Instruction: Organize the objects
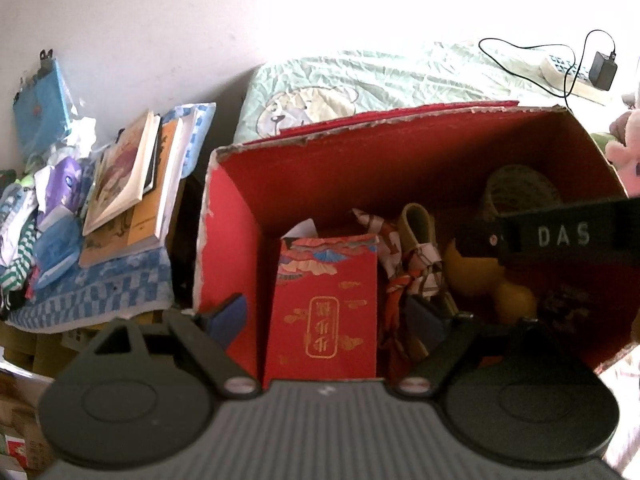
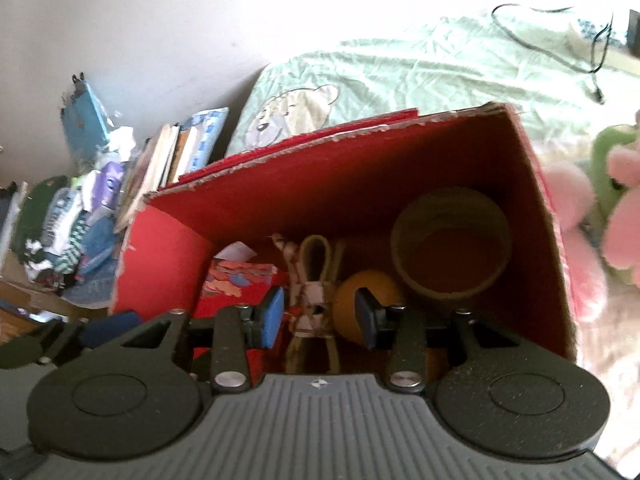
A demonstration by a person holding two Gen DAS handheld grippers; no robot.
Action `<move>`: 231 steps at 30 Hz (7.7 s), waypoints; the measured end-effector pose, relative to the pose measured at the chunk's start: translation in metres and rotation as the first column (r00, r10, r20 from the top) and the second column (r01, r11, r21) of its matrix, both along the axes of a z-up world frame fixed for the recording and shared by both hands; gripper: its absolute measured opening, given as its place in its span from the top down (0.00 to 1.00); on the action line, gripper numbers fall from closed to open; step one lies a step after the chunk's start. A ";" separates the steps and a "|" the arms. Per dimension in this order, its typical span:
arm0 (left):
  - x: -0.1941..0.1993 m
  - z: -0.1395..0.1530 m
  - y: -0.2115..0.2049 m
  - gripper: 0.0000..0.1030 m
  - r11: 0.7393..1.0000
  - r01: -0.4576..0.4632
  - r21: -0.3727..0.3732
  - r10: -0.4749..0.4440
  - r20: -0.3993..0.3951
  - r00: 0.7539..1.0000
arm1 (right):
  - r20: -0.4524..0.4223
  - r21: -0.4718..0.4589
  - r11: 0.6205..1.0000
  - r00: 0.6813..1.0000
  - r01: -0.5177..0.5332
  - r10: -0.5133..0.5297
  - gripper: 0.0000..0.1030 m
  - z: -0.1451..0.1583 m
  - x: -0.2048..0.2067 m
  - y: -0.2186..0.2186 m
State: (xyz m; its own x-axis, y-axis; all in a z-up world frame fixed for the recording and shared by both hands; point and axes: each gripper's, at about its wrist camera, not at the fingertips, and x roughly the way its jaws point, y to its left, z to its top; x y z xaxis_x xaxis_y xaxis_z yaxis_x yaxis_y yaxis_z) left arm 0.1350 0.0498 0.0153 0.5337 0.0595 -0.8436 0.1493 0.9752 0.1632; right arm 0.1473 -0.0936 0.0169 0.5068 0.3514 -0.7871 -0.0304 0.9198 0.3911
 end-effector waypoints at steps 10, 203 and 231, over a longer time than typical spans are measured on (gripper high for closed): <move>-0.017 0.013 0.002 0.14 1.000 -0.007 -0.026 0.008 0.034 0.999 | 0.063 -0.090 0.994 0.997 0.059 -0.054 0.52 0.016 -0.027 0.003; -0.007 0.001 -0.009 0.00 0.998 -0.055 -0.010 0.055 0.022 0.998 | 0.142 -0.199 0.974 0.986 0.110 -0.082 0.46 0.024 -0.045 -0.005; -0.008 -0.006 -0.007 0.00 0.998 -0.062 -0.013 0.062 0.003 0.998 | 0.223 -0.169 0.979 0.972 0.118 -0.079 0.47 0.020 -0.058 -0.005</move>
State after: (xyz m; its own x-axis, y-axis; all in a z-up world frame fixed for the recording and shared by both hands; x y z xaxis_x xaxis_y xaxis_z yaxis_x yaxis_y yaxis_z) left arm 0.1271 0.0430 0.0091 0.5322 0.0816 -0.8427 0.0879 0.9846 0.1509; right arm 0.0895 -0.0990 0.0372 0.6953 0.1541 -0.7020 -0.0011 0.9770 0.2134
